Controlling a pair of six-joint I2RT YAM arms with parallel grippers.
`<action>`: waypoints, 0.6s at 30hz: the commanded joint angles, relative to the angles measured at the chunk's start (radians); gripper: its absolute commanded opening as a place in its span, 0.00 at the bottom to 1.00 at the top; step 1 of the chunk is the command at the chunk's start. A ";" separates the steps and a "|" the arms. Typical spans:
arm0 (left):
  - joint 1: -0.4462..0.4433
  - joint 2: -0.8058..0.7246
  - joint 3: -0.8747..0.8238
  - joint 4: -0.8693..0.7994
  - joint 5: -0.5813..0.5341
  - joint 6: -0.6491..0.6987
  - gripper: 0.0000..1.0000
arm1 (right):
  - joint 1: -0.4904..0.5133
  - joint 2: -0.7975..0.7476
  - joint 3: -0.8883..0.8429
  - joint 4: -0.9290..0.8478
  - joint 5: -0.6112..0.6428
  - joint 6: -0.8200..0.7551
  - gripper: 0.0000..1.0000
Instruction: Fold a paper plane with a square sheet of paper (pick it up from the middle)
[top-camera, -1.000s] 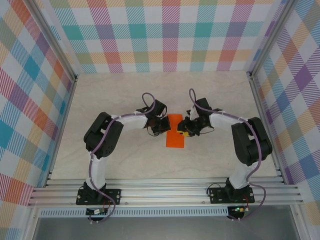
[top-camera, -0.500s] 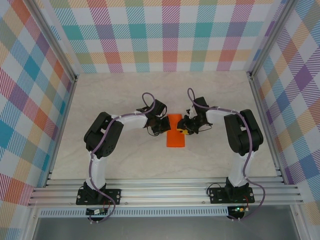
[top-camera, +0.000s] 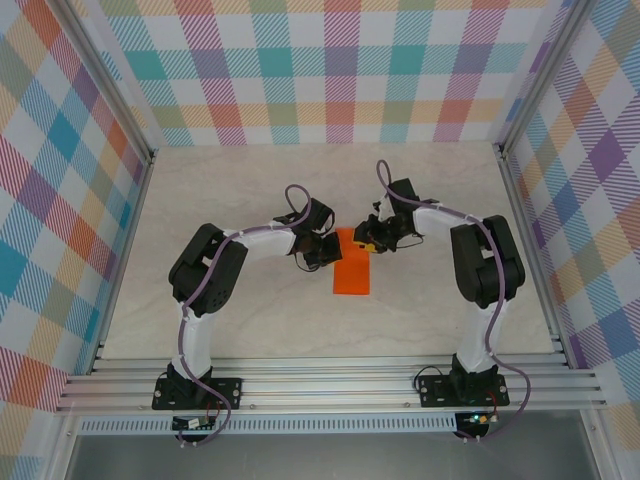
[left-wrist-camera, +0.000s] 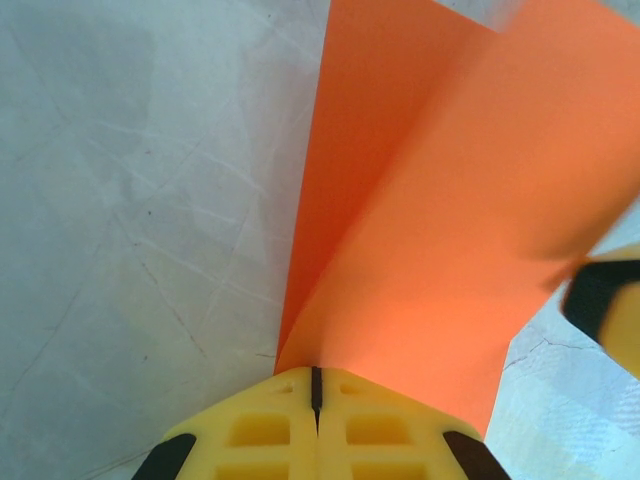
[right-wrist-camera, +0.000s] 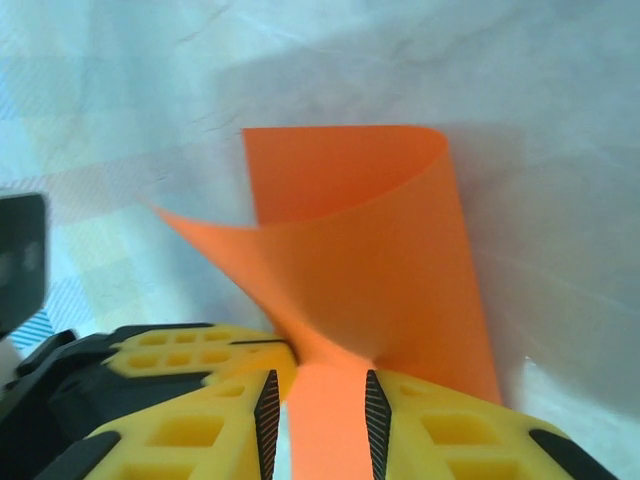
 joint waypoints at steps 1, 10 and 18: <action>-0.007 0.056 -0.009 -0.087 -0.004 0.020 0.00 | -0.011 0.044 -0.005 -0.008 0.014 -0.017 0.31; -0.007 0.058 -0.007 -0.095 -0.007 0.025 0.00 | -0.019 0.033 0.013 -0.045 0.019 -0.016 0.32; -0.007 0.061 -0.006 -0.100 -0.006 0.027 0.00 | -0.035 0.045 0.090 -0.025 -0.061 -0.013 0.32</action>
